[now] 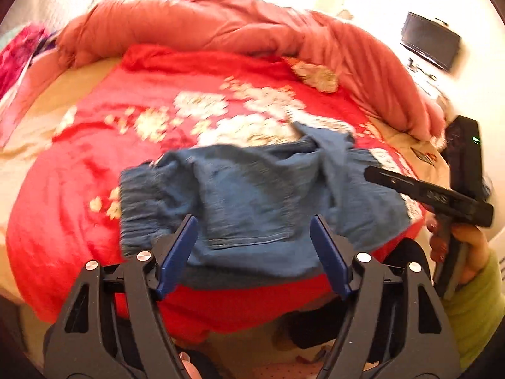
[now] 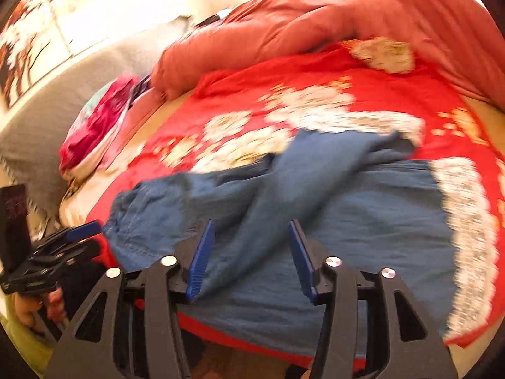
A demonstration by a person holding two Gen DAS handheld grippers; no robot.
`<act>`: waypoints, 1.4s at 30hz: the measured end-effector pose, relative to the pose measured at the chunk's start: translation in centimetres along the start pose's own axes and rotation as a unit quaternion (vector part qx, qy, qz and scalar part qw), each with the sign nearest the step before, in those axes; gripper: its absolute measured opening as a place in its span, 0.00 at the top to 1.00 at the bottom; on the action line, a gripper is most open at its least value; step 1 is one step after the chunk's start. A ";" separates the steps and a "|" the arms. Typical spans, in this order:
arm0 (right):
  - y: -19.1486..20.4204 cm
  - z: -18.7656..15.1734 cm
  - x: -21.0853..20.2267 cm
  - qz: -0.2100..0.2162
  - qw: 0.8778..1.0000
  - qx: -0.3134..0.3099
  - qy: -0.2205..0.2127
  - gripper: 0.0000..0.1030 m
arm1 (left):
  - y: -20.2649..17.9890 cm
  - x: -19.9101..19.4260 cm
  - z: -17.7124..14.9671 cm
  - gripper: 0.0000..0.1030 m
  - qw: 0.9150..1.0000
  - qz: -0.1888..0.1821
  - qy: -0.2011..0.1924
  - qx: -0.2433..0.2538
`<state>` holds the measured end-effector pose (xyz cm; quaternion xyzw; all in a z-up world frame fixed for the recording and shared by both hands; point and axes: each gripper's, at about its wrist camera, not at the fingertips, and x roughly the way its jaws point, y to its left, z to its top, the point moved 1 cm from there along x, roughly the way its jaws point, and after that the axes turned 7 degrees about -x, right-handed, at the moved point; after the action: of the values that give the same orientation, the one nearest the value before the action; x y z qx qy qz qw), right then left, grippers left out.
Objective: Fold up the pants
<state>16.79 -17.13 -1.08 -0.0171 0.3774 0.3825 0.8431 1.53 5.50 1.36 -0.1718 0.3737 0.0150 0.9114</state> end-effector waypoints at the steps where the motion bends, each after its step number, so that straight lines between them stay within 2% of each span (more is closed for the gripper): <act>1: -0.9 -0.1 -0.8 -0.012 1.000 0.011 -0.010 0.46 | -0.8 -0.1 0.2 0.35 1.000 -0.002 -0.002 0.011; 4: -2.4 -0.3 -2.2 -0.026 0.999 0.022 -0.026 0.44 | -3.3 0.5 0.8 0.35 0.999 -0.027 0.003 0.031; 6: -3.1 -0.4 -3.0 -0.041 0.998 0.020 -0.033 0.37 | -4.8 1.5 1.0 0.35 0.998 -0.041 0.015 0.045; 9: -3.6 -0.2 -3.4 -0.054 0.998 0.018 -0.036 0.36 | -6.8 2.9 1.0 0.35 0.996 -0.060 0.028 0.063; 14: -4.9 0.4 -3.9 -0.073 0.996 0.021 -0.036 0.36 | -8.9 6.7 1.2 0.36 0.990 -0.095 0.075 0.069; 15: -5.0 0.6 -3.9 -0.074 0.996 0.019 -0.037 0.34 | -9.1 7.6 1.3 0.38 0.989 -0.098 0.084 0.070; 17: -5.1 0.8 -3.8 -0.078 0.996 0.014 -0.036 0.31 | -9.3 9.2 1.3 0.49 0.987 -0.099 0.107 0.070; 21: -5.1 1.7 -3.0 -0.088 0.996 -0.006 -0.025 0.31 | -9.6 12.4 1.7 0.55 0.984 -0.101 0.132 0.071; 23: -5.2 2.4 -1.9 -0.094 0.995 -0.017 -0.014 0.31 | -9.4 13.2 1.9 0.61 0.984 -0.103 0.128 0.072; 25: -5.3 3.3 -0.7 -0.098 0.995 -0.027 -0.003 0.31 | -9.0 13.9 1.9 0.68 0.982 -0.126 0.129 0.060; 26: -5.4 3.8 0.1 -0.096 0.995 -0.030 0.002 0.31 | -8.7 14.5 1.8 0.68 0.979 -0.145 0.134 0.043; 27: -5.4 4.3 0.8 -0.098 0.995 -0.033 0.009 0.31 | -8.4 14.8 1.9 0.68 0.978 -0.155 0.137 0.031; 29: -5.3 5.6 2.9 -0.109 0.993 -0.047 0.024 0.31 | -8.4 15.3 2.0 0.76 0.977 -0.162 0.136 0.026; 35: -4.3 9.4 10.4 -0.125 0.985 -0.089 0.074 0.31 | -8.4 15.3 2.2 0.77 0.977 -0.179 0.114 0.031; 38: -3.9 10.6 14.6 -0.156 0.975 -0.115 0.108 0.31 | -8.0 15.8 2.2 0.77 0.976 -0.182 0.121 0.023; 42: -3.1 11.7 18.2 -0.173 0.965 -0.145 0.131 0.31 | -7.8 15.8 2.3 0.77 0.977 -0.178 0.118 0.023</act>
<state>33.82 -4.13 -5.37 -0.2537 0.4164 0.2762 0.8282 15.71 -2.66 -5.61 -0.2149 0.4424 -0.1762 0.8527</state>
